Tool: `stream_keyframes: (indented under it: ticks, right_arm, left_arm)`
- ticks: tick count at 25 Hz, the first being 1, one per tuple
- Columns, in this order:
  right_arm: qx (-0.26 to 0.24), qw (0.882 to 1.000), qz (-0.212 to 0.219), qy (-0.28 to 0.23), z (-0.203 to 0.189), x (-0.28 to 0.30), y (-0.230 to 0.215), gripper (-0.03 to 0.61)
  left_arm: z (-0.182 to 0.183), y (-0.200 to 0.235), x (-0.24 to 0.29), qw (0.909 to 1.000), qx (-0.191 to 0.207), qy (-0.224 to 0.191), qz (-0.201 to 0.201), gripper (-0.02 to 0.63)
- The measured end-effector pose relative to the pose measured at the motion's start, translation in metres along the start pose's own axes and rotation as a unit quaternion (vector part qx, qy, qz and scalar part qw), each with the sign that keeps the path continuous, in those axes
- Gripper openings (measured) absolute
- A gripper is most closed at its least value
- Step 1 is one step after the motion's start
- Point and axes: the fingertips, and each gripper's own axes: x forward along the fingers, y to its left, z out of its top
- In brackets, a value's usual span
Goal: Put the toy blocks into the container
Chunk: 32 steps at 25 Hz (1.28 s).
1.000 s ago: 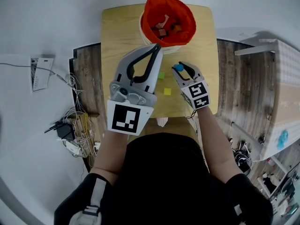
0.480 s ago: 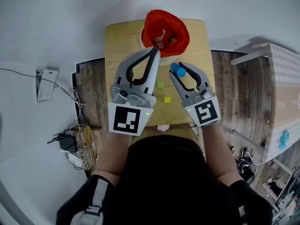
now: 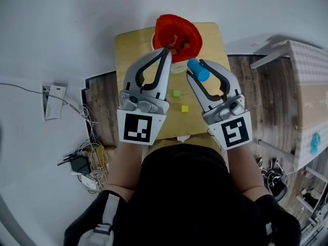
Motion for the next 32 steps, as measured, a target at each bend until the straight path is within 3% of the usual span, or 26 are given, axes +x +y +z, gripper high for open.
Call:
stream_keyframes:
  ticks: [15,27,32]
  right_arm:
    - [0.001,1.000,-0.003,-0.007,0.003,0.020,-0.002,0.156]
    - [0.026,0.999,0.033,0.010,-0.037,0.069,-0.046,0.156]
    - [0.032,0.997,0.054,0.042,-0.068,0.083,-0.053,0.156]
  left_arm:
    - [-0.010,0.013,-0.002,0.9999,0.006,0.013,-0.003,0.009]
    - [-0.044,0.035,0.040,0.9985,0.002,0.045,0.031,0.009]
    - [-0.066,0.034,0.053,0.9971,-0.005,0.067,0.034,0.009]
